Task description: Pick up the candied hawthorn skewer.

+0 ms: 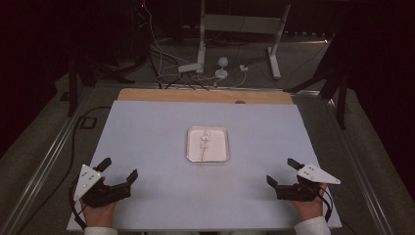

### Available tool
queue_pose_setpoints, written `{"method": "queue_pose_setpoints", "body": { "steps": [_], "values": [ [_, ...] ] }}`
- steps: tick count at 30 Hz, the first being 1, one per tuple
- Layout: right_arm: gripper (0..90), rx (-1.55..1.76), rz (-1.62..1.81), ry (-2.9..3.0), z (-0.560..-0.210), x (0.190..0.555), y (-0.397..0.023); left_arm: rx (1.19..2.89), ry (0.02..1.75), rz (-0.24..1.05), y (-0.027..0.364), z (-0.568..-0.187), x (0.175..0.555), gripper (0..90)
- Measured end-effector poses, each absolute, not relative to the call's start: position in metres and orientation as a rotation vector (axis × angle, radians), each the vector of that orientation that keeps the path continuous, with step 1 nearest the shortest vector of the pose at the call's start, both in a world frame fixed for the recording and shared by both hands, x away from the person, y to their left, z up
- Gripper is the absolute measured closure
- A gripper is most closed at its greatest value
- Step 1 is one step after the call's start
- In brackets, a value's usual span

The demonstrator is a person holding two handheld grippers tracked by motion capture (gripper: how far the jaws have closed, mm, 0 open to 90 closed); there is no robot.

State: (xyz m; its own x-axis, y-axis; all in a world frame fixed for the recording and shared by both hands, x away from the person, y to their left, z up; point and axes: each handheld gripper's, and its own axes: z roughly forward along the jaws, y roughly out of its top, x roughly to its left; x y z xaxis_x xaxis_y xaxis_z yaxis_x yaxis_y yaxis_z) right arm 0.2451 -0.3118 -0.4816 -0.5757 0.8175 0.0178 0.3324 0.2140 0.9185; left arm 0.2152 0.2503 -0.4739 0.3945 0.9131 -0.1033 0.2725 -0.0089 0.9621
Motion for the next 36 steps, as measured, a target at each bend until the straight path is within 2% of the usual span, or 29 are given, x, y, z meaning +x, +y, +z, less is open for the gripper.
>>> {"method": "queue_pose_setpoints", "body": {
  "steps": [13,20,36],
  "values": [
    [0.0,1.056,1.343,2.018,-0.484,0.248,-0.308,1.537,1.117,0.717,0.248,-0.474,0.215,0.9],
    [0.0,1.052,1.339,2.016,-0.485,0.248,-0.309,1.56,1.109,0.659,0.245,-0.47,0.219,0.9],
    [0.0,1.045,1.332,2.02,-0.485,0.247,-0.306,1.598,1.047,0.612,0.223,-0.453,0.24,0.9]
  ]
}}
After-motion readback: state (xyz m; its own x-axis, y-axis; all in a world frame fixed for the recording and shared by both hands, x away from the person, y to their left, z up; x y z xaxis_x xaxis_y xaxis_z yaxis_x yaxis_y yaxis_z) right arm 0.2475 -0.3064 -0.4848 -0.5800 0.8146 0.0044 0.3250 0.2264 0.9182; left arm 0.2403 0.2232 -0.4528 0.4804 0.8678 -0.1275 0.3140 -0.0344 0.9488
